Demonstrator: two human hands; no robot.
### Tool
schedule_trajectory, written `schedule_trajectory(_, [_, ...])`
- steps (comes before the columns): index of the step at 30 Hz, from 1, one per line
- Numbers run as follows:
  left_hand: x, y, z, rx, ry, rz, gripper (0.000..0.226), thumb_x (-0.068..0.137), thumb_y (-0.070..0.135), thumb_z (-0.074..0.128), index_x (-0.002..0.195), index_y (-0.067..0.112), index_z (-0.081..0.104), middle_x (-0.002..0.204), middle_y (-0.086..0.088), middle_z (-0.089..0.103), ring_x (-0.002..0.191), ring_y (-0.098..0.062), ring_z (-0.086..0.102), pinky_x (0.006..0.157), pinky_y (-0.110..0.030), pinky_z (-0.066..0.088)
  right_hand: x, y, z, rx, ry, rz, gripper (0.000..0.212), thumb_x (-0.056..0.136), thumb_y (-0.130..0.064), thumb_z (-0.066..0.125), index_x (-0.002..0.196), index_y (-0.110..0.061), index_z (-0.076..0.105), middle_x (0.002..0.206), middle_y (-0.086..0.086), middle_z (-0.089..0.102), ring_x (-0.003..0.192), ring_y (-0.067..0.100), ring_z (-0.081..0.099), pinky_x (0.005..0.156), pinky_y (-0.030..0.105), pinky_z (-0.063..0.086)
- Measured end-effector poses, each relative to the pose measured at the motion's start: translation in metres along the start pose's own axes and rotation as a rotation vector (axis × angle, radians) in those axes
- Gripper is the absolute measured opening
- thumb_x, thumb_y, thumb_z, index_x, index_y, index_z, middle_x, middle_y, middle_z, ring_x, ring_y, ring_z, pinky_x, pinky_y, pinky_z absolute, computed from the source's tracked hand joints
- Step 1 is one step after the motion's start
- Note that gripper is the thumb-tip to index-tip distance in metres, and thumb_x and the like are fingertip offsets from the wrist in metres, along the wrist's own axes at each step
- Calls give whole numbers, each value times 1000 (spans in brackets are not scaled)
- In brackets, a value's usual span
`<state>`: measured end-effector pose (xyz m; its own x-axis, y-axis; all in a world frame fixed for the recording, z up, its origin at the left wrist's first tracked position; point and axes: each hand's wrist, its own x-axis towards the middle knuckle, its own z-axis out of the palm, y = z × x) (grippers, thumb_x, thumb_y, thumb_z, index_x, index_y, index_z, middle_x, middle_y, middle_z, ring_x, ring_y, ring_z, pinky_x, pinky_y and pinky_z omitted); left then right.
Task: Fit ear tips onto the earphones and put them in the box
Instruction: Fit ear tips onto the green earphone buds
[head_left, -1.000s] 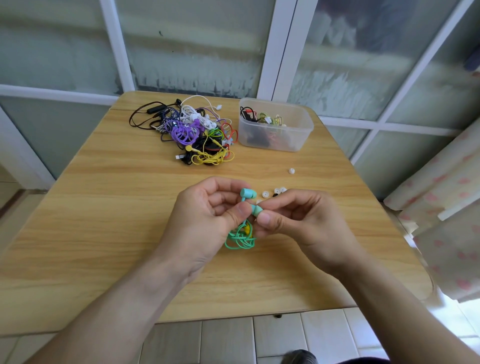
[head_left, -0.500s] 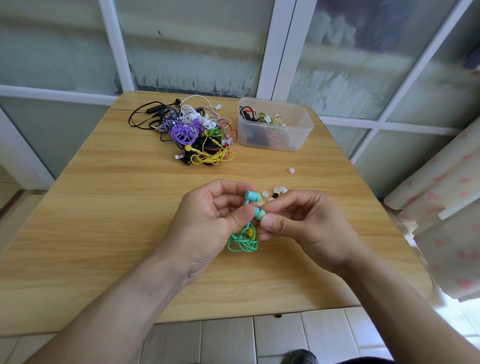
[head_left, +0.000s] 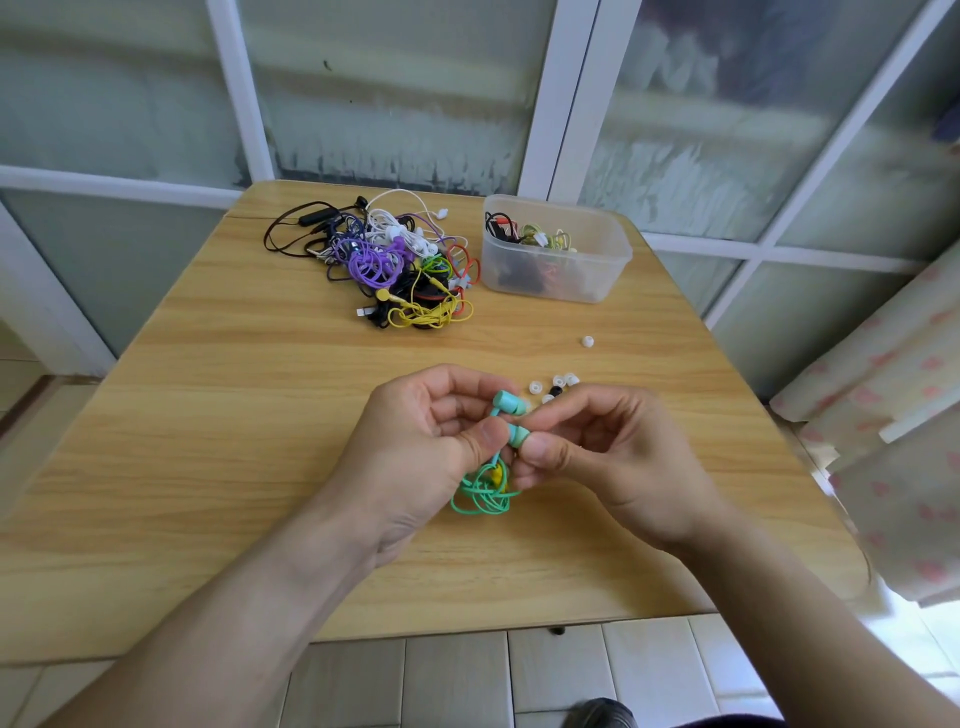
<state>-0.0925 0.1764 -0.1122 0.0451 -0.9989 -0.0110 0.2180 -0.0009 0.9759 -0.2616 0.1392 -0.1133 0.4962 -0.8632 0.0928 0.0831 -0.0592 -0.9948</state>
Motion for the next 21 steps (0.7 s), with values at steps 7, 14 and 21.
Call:
schedule_trajectory(7, [4,-3,3,-54,184,33,22,81,-9,67,93,9,66,76,-3,73,62,-10,66,59,-17,52,5,5,6,-140,137,-169,10,78,-8,71,88,-5,71,77,10,74,67,24,71,67,32,59])
schedule_trajectory(14, [2,-4,5,-57,192,45,22,79,-7,69,93,10,66,77,-3,74,66,-12,68,62,-18,53,5,6,6,-117,171,-141,16,76,-8,72,90,-3,72,80,14,75,70,28,74,69,35,61])
schedule_trajectory(21, [-1,-5,9,-63,238,51,23,80,-9,69,91,11,67,72,-1,73,63,-9,68,59,-16,52,3,3,8,-160,161,-184,15,72,-6,75,87,-2,73,79,10,76,70,25,74,68,29,60])
